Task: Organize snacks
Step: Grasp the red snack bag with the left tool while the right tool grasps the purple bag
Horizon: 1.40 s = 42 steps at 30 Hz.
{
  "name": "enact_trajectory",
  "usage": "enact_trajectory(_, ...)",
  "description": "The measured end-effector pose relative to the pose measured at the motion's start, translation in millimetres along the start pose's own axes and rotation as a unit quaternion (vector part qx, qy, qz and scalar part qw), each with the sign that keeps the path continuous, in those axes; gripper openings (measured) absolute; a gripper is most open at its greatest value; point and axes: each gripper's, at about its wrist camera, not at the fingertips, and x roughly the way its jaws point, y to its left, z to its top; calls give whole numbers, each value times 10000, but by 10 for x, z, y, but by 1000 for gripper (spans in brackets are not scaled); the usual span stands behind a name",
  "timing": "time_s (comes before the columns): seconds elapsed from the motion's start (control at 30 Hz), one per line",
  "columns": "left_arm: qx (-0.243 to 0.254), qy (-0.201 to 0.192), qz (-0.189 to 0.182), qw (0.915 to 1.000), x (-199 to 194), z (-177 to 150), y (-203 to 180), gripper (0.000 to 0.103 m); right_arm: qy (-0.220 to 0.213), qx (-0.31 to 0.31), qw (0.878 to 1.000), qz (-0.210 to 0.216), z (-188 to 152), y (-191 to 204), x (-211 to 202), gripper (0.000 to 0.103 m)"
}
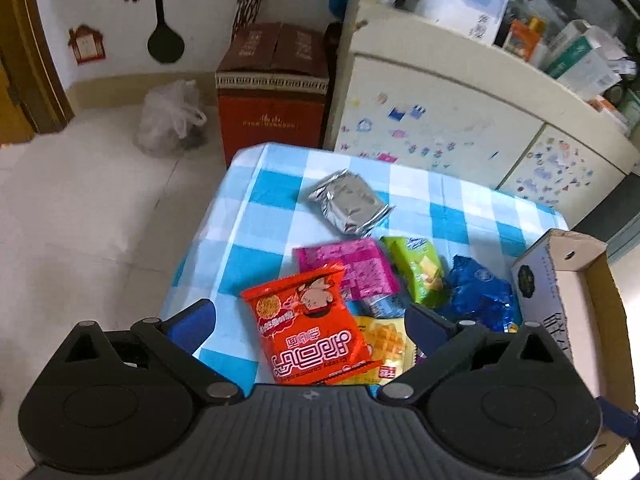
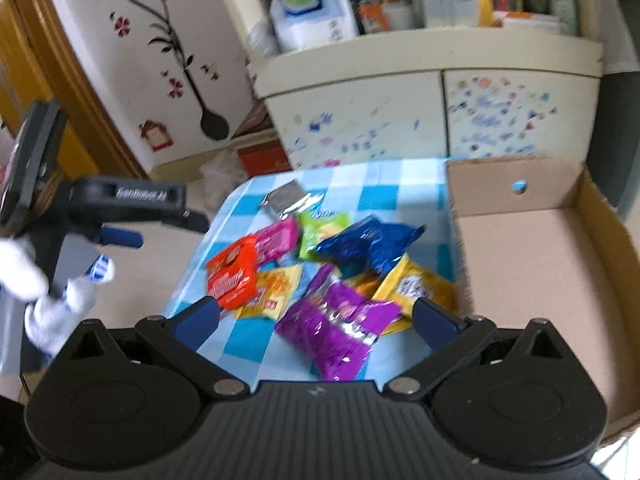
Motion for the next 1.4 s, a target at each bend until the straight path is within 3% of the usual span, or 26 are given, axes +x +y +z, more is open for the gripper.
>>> enact_trajectory(0.3,-315,457,32,9985,409,-73,125,102,52,-514,9987,57,-149,110,353,94)
enact_trajectory(0.4,-373,515,11,9980,517,-89,129,102,82,-552,9984,13,-174,84,476,90)
enact_trajectory(0.73,-429,639,61,9970,779,-103,105,102,59,-641,9979,-94,-171,79,757,89)
enact_trajectory(0.87,-565,737,77,9956,846,-115,174,102,372,-663,9971,9,-226,77,866,90)
enact_trajectory(1.1,-740,808,132,9939,801,-130,266,102,1077,-628,9893,755,-322,162,860,90)
enact_trajectory(1.23,-794,758,137,9939,799,-111,279,102,934,-878,9901,571,-292,203,756,90)
enact_trajectory(1.4,-690,850,176,9938,866,-142,205,102,445,-873,9949,250,-205,132,721,90)
